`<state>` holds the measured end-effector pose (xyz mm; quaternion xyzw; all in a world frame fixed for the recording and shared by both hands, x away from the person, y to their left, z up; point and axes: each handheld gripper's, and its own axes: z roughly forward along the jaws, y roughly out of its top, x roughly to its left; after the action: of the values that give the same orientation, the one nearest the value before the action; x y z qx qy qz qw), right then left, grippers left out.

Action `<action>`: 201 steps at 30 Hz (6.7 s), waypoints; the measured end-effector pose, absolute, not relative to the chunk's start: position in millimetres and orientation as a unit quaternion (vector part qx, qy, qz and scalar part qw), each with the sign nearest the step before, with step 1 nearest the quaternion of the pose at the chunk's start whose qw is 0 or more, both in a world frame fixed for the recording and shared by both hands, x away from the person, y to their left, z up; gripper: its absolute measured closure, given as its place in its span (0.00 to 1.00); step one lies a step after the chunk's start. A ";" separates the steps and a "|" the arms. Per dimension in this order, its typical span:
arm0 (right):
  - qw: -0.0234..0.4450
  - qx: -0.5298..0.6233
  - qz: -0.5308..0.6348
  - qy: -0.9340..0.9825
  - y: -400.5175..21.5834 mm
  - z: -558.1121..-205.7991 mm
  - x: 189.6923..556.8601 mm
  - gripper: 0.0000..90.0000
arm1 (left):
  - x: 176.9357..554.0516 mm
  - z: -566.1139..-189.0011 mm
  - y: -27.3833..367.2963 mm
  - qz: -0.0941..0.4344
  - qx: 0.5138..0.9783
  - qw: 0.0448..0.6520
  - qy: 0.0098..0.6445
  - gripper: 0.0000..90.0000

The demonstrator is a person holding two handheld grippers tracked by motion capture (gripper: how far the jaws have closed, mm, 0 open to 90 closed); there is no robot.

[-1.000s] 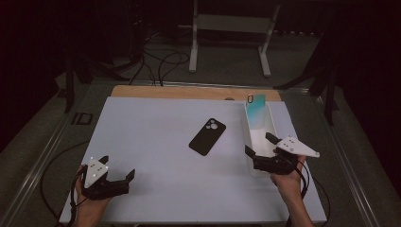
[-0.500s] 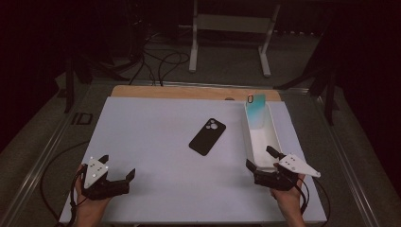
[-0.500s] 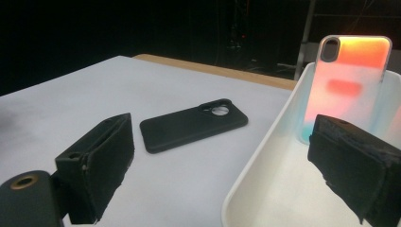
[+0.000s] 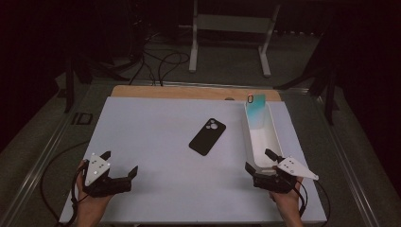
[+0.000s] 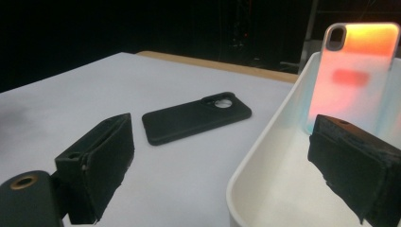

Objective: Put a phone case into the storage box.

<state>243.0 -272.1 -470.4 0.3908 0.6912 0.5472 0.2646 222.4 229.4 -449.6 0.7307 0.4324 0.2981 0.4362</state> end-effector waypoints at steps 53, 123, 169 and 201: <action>0.269 0.411 0.548 0.678 -277.5 -474.0 242.6 0.09 | 340.9 -457.2 69.0 0.216 0.799 0.417 0.376 0.00; 0.271 0.415 0.550 0.671 -280.2 -473.3 244.9 0.09 | 307.1 -519.7 127.8 0.136 0.853 0.291 0.411 0.14; 0.274 0.405 0.548 0.679 -283.5 -466.0 236.2 0.10 | 227.7 -459.5 244.2 0.256 0.737 0.432 0.453 0.00; 0.263 0.411 0.544 0.683 -284.7 -468.9 238.7 0.10 | 310.1 -463.4 156.0 0.155 0.838 0.304 0.426 0.00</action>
<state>238.7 -284.7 -468.9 0.4112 0.6827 0.5437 0.2631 310.1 156.0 -463.4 0.8380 0.4260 0.1545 0.3039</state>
